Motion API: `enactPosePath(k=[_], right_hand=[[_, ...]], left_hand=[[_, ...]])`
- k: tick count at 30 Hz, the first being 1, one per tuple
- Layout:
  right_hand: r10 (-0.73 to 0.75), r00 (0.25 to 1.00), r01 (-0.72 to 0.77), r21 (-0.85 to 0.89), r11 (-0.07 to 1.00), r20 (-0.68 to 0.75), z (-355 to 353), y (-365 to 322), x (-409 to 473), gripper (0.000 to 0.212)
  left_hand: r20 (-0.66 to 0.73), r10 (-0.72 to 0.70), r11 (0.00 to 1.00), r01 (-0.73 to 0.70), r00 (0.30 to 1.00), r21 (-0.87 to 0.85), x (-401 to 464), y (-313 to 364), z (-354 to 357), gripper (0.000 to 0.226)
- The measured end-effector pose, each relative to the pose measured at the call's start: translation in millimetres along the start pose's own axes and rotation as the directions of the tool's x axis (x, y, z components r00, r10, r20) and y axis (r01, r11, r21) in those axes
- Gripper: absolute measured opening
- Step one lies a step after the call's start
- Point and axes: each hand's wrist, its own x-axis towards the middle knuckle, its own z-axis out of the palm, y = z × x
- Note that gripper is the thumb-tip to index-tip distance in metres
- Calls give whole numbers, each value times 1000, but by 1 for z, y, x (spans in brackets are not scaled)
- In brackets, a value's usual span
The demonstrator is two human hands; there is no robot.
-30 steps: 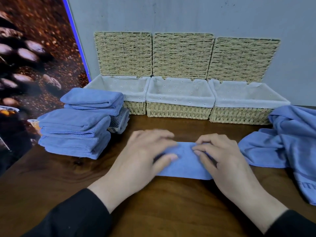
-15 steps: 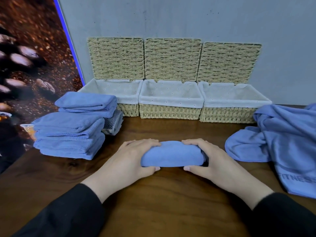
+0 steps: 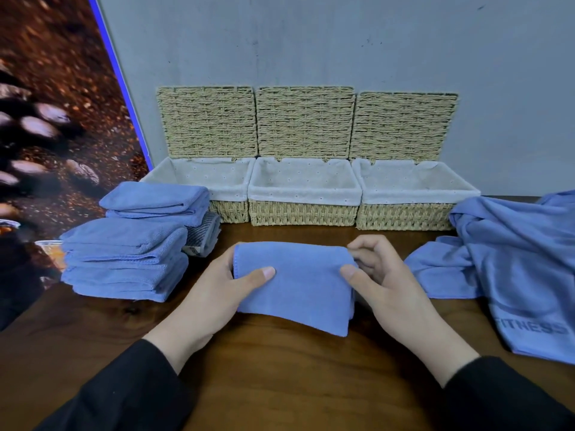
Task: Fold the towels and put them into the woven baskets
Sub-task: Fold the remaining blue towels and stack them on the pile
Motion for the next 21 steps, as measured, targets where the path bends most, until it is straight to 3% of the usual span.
enactPosePath(k=[2,6,11,15,19,21], right_hand=[[-18,1000,18,37,999,-10,3,-4,0,27],[85,996,-86,136,987,15,5,-3,2,13],[109,993,-109,11,994,39,9,-2,3,22],[165,985,-161,86,983,-47,7,1,6,28],[154,988,-147,237,960,-13,9,2,6,28],[150,987,-158,311,937,48,10,1,5,45]], left_hand=[[-7,-9,998,9,1000,-59,1,0,-2,41],[-6,-1,997,0,1000,-80,3,-3,-3,39],[-16,14,994,-16,1000,-104,5,-3,-4,33],[0,0,992,0,1000,-126,4,-1,-5,34],[-6,-23,985,22,1000,-172,5,-1,-5,35],[-15,-33,980,30,999,-196,5,-1,-6,35]])
